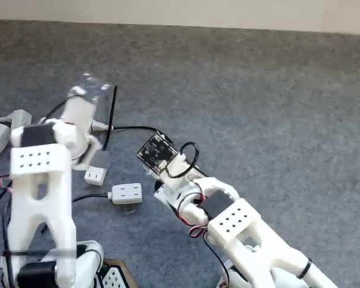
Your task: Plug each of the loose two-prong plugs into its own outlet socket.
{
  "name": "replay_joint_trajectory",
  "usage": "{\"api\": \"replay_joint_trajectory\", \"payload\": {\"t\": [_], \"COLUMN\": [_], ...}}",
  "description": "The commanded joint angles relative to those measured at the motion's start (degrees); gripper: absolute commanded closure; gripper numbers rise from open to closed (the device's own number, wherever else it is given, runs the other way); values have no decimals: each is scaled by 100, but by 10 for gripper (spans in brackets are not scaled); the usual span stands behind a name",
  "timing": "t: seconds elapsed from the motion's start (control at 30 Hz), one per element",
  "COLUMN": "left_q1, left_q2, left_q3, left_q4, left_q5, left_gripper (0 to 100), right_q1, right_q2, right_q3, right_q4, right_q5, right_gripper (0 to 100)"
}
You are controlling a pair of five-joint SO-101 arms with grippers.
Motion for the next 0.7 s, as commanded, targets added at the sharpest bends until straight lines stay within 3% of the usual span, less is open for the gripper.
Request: {"api": "replay_joint_trajectory", "payload": {"t": [0.0,0.17,0.47,0.67], "left_q1": [1033,1965,1692,1604], "left_q2": [-989,-2492,-3275,-3275], "left_q3": [-57,1270,2413,2527], "left_q4": [193,-149,-1679,-1846], "left_q5": [229,387,993,1002], "left_gripper": [648,648,648,648], "right_q1": [-66,-66,-365,-418], "right_q2": [-180,-215,-242,-796], "right_q3": [171,198,171,-4], "right_q4": [-488,-488,-92,400], "right_q5": [-114,-123,-360,-360], "right_gripper": [993,993,993,993]}}
